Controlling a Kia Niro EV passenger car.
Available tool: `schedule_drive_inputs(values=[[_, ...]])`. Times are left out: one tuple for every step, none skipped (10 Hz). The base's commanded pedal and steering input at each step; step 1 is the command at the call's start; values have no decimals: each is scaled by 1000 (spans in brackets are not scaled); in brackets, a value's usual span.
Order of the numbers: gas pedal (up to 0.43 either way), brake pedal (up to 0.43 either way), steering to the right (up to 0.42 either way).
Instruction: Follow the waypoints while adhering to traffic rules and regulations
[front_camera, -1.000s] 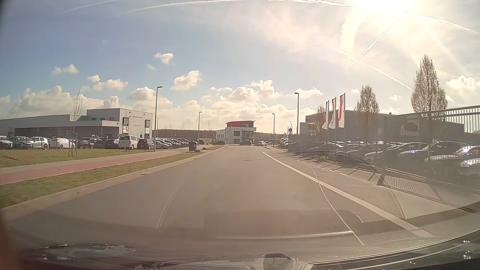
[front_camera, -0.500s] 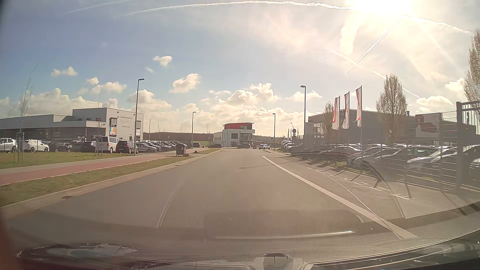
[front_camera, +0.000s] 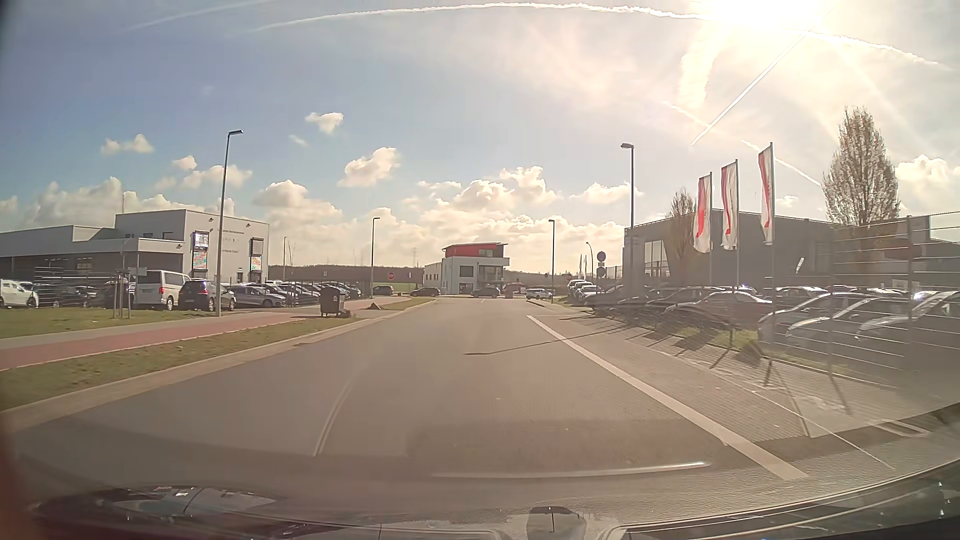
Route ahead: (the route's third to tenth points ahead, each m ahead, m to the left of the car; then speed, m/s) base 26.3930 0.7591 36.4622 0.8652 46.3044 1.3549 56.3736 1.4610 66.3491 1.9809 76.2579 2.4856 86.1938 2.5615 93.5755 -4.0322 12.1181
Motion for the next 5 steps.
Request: schedule_drive_inputs(values=[[28,0,0],[28,0,0],[28,0,0],[28,0,0],[28,0,0]])
